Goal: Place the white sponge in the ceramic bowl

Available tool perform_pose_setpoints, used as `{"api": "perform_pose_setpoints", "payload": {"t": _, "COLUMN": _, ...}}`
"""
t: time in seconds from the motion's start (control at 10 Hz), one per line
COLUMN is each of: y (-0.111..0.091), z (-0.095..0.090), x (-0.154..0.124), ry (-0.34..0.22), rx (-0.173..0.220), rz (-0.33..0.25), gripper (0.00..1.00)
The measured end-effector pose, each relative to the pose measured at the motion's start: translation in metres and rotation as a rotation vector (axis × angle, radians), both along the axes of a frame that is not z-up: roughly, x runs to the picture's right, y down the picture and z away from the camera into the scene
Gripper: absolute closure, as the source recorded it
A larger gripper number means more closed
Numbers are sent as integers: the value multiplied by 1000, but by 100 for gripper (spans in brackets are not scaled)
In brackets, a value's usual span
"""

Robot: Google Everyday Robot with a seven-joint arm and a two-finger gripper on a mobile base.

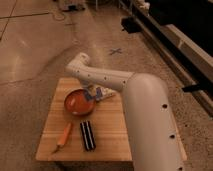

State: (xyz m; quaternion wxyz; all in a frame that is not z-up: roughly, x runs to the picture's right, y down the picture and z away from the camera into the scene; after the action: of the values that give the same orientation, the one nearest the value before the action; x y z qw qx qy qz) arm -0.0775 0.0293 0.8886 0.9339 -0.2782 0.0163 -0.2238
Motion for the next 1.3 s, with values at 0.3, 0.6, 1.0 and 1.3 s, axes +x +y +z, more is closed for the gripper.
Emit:
{"api": "perform_pose_setpoints", "payload": {"t": 0.3, "y": -1, "z": 1, "x": -4, "ry": -10, "rx": 3, "rz": -3, "gripper": 63}}
{"api": "perform_pose_setpoints", "payload": {"t": 0.6, "y": -1, "z": 3, "x": -7, "ry": -17, "rx": 5, "rz": -9, "gripper": 63}}
{"api": "perform_pose_setpoints", "payload": {"t": 1.0, "y": -1, "z": 5, "x": -11, "ry": -24, "rx": 5, "rz": -15, "gripper": 44}}
{"api": "perform_pose_setpoints", "payload": {"t": 1.3, "y": -1, "z": 7, "x": -14, "ry": -29, "rx": 6, "rz": -18, "gripper": 41}}
